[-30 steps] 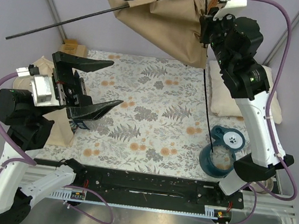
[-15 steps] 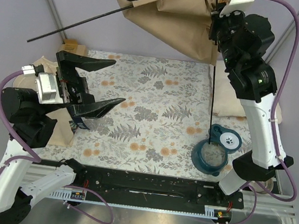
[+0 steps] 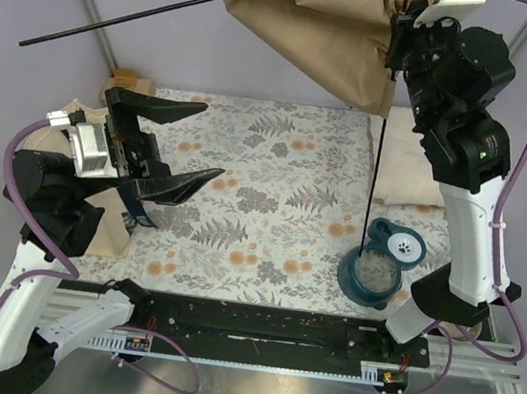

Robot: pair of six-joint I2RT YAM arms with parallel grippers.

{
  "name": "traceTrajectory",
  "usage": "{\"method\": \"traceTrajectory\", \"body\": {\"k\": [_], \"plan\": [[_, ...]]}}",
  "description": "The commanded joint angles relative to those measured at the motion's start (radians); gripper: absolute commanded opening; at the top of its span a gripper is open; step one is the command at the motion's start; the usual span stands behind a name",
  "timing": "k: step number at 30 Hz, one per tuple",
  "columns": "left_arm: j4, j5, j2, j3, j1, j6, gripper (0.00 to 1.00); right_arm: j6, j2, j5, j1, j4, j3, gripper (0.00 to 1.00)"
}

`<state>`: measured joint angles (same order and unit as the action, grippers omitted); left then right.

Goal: Set up the pet tent

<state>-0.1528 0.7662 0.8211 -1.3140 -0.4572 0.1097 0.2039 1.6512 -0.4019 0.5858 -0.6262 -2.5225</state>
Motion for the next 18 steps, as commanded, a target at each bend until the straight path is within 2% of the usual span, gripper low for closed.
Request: {"method": "traceTrajectory", "body": {"k": [1, 12, 18], "plan": [[-0.044, -0.022, 0.004, 0.007, -0.003, 0.001, 0.99, -0.070, -0.057, -0.038, 0.006, 0.057, -0.045, 0.00], [-0.056, -0.031, 0.010, 0.012, -0.005, 0.024, 0.99, -0.225, -0.060, -0.117, 0.006, 0.002, -0.071, 0.00], [-0.063, -0.034, 0.010, 0.018, -0.008, 0.038, 0.99, -0.171, -0.057, -0.074, 0.005, 0.032, -0.090, 0.00]]}}
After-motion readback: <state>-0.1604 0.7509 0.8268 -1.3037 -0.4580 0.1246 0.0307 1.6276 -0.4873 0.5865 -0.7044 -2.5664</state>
